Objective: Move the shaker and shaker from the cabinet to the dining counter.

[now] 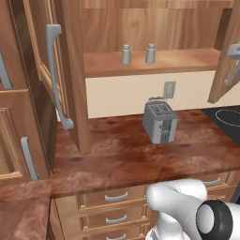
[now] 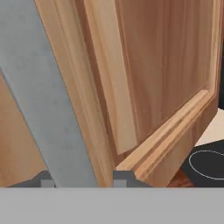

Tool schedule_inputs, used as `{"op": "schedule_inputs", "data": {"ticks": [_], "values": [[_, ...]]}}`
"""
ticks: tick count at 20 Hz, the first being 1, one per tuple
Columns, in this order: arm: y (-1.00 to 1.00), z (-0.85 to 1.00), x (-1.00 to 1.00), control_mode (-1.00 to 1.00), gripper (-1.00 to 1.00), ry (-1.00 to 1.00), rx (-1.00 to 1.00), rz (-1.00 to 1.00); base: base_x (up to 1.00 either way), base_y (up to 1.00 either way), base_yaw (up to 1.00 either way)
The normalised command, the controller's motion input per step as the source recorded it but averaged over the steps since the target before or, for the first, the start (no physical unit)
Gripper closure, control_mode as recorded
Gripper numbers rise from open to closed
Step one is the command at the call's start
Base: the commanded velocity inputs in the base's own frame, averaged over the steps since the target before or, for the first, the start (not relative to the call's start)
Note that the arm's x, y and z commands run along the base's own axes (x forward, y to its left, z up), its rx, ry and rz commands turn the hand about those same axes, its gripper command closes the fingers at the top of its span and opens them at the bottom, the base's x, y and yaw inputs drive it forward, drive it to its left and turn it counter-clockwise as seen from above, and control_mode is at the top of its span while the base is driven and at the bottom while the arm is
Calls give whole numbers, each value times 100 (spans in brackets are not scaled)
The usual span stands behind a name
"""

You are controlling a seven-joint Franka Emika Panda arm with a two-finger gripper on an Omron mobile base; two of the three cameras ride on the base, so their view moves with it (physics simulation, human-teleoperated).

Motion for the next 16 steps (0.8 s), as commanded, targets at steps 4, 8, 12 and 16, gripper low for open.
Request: {"op": "schedule_inputs", "data": {"ticks": [4,8,12,16], "values": [[-71,0,-79,-100,100,0,0,0,0,0,0],[-56,-4,-66,-100,100,0,0,0,0,0,0],[6,-32,-40,-100,-100,3,5,0,0,0,0],[13,-24,-55,-100,-100,4,6,-5,0,0,0]]}}
